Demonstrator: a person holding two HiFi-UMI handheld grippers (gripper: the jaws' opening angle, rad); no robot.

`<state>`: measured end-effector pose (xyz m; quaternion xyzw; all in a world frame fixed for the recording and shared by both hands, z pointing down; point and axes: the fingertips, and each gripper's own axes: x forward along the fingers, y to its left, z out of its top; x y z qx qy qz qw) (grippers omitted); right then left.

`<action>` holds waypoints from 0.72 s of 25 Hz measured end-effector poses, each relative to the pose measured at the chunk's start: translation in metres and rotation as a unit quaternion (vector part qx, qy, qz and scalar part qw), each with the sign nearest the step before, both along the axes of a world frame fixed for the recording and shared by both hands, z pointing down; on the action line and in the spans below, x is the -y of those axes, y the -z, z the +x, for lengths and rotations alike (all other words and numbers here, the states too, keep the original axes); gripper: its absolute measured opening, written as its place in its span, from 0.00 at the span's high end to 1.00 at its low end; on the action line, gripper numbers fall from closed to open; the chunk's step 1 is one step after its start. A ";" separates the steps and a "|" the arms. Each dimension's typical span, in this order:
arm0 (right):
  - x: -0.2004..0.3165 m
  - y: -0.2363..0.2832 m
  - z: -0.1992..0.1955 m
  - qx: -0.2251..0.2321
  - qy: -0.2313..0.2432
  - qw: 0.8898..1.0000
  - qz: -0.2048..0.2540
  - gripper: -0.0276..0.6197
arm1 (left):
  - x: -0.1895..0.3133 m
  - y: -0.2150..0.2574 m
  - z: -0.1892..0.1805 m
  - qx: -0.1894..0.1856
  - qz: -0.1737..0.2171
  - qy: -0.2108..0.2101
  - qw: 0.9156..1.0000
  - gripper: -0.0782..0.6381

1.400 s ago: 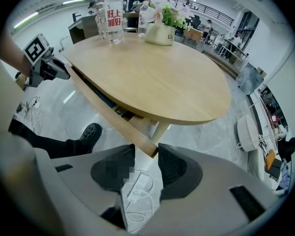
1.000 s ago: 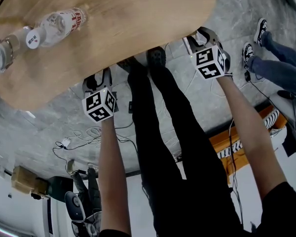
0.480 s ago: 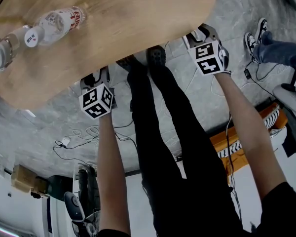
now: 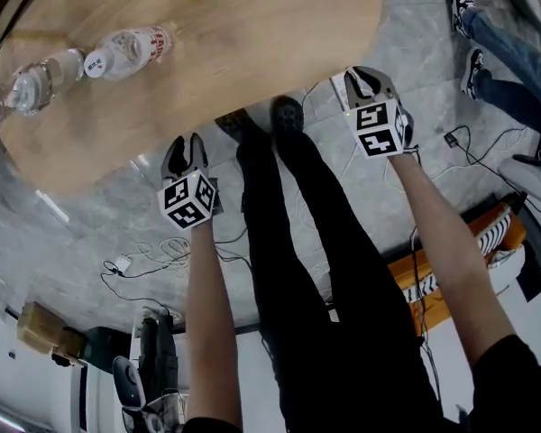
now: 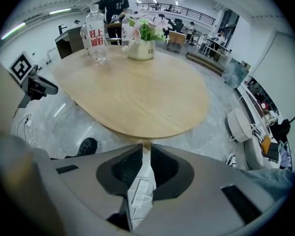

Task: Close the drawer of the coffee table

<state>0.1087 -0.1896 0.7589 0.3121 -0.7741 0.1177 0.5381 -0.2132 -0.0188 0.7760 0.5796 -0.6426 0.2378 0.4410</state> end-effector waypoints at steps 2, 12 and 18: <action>0.001 0.016 0.000 0.012 -0.006 1.000 0.006 0.89 | -0.002 0.015 0.005 0.003 0.007 0.003 1.000 0.72; -0.011 0.133 -0.017 0.108 0.003 0.994 0.031 0.93 | 0.000 0.158 0.031 0.041 0.088 0.029 0.995 0.82; -0.019 0.216 -0.021 0.164 -0.014 0.985 0.047 0.94 | -0.011 0.249 0.039 0.053 0.133 0.062 0.988 0.87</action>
